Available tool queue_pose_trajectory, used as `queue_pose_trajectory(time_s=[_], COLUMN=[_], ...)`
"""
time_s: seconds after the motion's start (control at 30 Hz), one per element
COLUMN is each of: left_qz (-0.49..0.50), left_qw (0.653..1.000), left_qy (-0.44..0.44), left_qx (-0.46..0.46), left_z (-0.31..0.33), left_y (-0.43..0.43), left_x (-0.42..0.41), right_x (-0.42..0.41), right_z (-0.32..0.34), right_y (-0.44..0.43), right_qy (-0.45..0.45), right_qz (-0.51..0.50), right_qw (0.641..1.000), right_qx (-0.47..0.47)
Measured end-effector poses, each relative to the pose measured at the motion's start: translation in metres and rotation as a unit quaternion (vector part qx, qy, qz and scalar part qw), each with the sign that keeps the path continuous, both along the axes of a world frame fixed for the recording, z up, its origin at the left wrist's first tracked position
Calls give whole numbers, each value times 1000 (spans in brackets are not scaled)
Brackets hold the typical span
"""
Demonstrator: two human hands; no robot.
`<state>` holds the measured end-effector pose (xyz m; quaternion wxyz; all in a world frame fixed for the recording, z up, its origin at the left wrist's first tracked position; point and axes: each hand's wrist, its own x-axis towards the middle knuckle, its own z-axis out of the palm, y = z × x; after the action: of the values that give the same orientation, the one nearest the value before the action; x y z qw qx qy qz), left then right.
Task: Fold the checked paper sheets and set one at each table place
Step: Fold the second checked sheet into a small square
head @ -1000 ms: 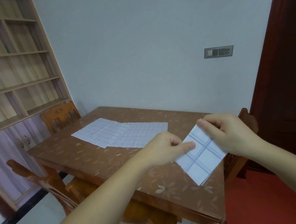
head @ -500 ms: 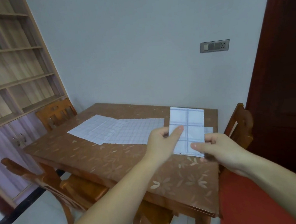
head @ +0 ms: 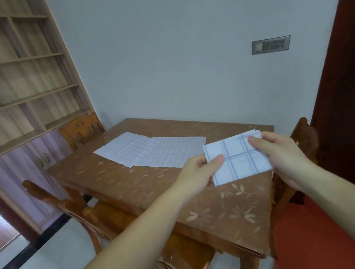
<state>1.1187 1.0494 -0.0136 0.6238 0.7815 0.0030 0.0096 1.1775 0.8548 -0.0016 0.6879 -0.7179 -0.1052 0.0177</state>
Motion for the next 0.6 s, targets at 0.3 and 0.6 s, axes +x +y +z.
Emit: queue_pose_trajectory(time_s=[0.3, 0.6], left_qz=[168, 113], left_qw=[979, 987], left_qy=[-96, -104], left_qx=[70, 44], left_z=[-30, -67], left_y=[57, 178], left_x=[22, 54], right_x=[-5, 14], right_z=[-38, -66], right_y=[88, 199], right_qy=[-172, -126], right_qz=[-101, -172], right_qw=[966, 964], right_qx=[-164, -159])
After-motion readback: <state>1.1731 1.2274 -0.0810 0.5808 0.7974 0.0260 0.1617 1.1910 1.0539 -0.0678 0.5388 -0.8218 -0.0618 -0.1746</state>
